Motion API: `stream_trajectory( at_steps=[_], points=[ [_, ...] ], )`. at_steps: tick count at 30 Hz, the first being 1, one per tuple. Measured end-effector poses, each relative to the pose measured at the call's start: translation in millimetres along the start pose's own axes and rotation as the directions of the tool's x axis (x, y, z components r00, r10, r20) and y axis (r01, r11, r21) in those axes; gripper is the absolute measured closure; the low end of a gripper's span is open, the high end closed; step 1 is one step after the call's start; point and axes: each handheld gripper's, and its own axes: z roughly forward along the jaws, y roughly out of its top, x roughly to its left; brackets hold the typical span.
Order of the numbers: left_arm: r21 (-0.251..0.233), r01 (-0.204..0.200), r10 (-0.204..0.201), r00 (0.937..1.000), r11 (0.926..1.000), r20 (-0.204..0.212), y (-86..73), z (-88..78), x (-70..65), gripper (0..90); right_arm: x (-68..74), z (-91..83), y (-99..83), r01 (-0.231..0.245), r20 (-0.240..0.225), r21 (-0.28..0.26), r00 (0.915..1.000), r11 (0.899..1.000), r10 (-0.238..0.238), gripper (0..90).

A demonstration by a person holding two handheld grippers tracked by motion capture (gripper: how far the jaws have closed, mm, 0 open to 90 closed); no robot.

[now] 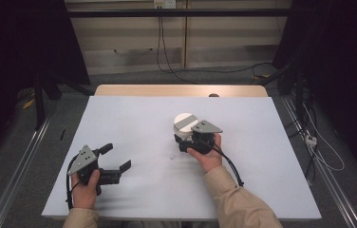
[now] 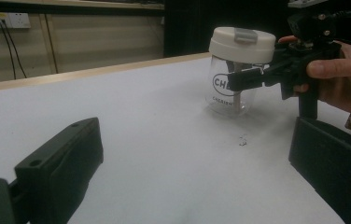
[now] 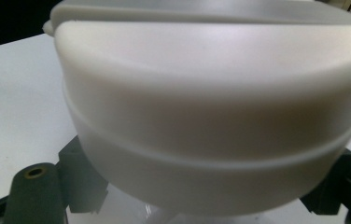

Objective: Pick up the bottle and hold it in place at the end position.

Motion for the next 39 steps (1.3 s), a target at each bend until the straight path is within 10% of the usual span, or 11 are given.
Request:
stream_trajectory(
  at_steps=[39],
  points=[
    [0.004, 0.011, -0.011, 0.9999, 0.9999, 0.008, -0.8, 2.9, 3.4, 2.6, -0.4, 17.6, -3.3, 0.016, -0.034, -0.022, 0.9993, 1.0, -0.017, 18.4]
  ],
)
